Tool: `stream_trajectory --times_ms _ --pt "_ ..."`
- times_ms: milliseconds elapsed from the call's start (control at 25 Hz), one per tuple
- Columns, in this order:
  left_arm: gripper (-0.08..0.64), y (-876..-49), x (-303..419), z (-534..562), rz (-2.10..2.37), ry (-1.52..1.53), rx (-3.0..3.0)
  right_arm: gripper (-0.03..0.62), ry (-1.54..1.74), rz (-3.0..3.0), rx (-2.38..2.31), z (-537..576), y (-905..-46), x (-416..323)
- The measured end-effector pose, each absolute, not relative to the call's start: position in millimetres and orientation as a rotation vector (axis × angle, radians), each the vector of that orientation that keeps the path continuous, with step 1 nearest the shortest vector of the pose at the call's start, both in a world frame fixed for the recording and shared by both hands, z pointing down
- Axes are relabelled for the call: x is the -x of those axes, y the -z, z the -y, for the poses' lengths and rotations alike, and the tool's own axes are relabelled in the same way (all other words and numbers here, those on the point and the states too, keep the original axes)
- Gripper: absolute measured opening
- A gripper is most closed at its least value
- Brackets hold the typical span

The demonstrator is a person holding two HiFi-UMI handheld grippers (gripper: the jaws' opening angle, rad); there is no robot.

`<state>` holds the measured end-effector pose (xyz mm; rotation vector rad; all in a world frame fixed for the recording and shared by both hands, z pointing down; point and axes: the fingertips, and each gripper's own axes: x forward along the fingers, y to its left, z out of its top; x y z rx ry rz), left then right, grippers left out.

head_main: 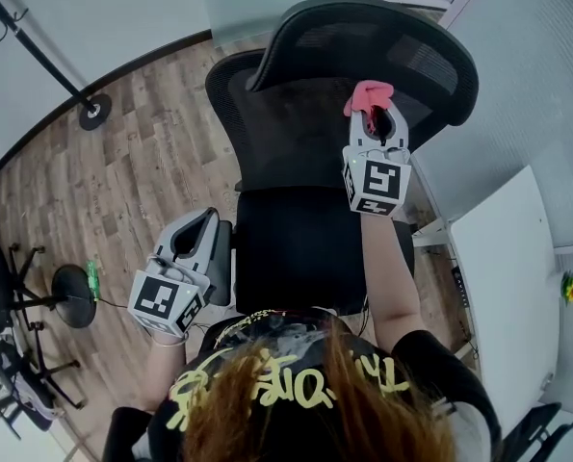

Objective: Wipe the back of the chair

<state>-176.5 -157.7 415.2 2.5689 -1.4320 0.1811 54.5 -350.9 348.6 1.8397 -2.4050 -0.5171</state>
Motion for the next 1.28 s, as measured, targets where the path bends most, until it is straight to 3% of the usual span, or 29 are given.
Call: stream_trajectory --times_ms 480,1280 --pt "-0.009 -409.2 189.4 157.6 1.433 -0.158 -2.58 0.074 0.573 2.489 -1.633 340.4 -346.0 23.4" --pt "-0.009 -407.6 211.0 165.5 1.369 -0.142 -2.619 0.074 0.443 2.641 -1.586 325.0 -349.5 93.1"
